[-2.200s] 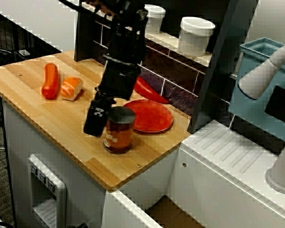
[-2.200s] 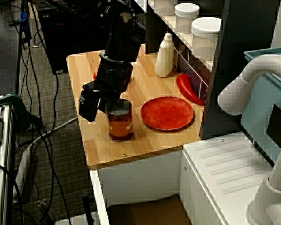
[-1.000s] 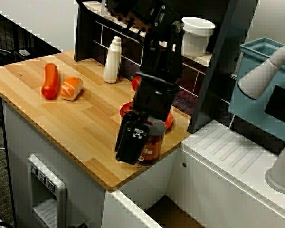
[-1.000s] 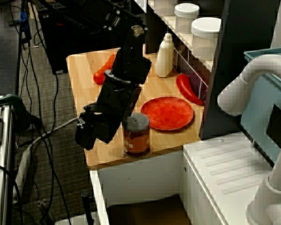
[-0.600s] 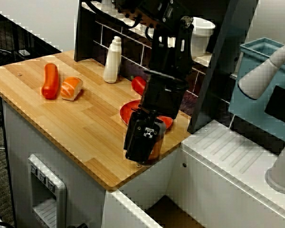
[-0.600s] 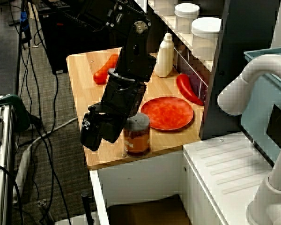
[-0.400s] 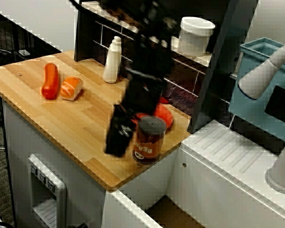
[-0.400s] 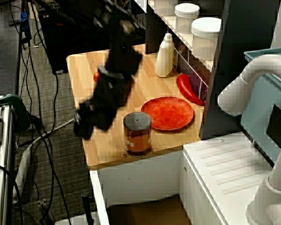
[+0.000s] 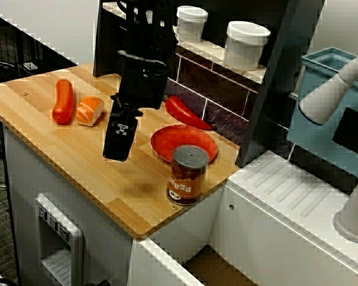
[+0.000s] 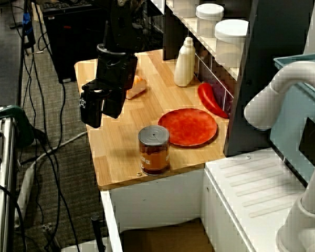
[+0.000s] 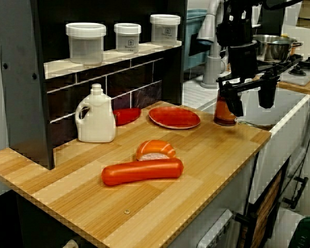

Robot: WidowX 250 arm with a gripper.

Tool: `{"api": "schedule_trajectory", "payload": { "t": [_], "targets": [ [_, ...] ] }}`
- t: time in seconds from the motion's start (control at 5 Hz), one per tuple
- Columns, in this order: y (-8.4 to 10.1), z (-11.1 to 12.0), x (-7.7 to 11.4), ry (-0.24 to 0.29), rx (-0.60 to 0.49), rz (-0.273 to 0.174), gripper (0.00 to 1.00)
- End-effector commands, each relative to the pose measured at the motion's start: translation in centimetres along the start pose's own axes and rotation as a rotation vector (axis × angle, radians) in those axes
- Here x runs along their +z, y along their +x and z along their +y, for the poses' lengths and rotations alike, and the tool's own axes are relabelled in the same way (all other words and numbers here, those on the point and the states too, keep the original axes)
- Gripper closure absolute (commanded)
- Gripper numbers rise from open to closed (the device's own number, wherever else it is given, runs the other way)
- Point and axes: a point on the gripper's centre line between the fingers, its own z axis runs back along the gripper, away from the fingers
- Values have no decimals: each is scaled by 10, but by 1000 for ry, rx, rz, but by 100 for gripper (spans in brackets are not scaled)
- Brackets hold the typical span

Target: Push into sink

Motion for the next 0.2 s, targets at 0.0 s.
{"api": "schedule_trajectory", "payload": {
  "t": [0.0],
  "targets": [
    [24,3,14,34,-11,-43,0]
  ]
}}
